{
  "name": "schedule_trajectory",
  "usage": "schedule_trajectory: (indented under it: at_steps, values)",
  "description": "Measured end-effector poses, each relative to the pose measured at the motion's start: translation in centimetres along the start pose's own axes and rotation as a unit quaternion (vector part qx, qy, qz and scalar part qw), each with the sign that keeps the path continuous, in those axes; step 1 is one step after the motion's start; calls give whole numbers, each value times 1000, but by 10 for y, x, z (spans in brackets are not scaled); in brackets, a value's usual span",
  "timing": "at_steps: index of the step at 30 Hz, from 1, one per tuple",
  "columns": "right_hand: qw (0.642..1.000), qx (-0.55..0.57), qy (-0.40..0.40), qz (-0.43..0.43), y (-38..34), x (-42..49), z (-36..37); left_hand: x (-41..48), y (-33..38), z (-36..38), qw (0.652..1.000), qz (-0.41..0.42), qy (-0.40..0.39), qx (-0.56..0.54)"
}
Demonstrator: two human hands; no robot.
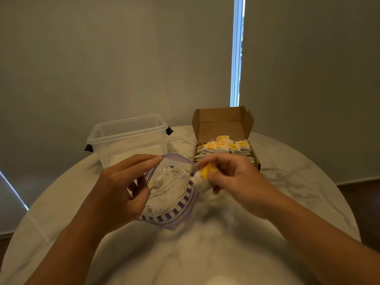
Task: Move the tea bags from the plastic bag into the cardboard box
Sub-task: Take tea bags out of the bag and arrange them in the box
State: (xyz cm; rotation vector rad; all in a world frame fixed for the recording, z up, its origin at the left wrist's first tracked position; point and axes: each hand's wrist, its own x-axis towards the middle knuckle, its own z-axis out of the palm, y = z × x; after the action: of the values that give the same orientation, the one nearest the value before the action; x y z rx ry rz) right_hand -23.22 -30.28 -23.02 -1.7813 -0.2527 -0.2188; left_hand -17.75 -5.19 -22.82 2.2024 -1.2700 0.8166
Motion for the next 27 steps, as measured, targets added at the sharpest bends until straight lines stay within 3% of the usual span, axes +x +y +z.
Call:
schedule_trajectory:
  at_steps: [4,12,27]
  values:
    - [997,28,73,-1,0,26,-33,0,-2,-1,1000,-1,4,6]
    - [961,-204,188,2,19,93,-78,-2,-5,0,1000,-7,-1,15]
    - [920,-369,128,23,47,123,-82,-2,-5,0,1000,-10,3,20]
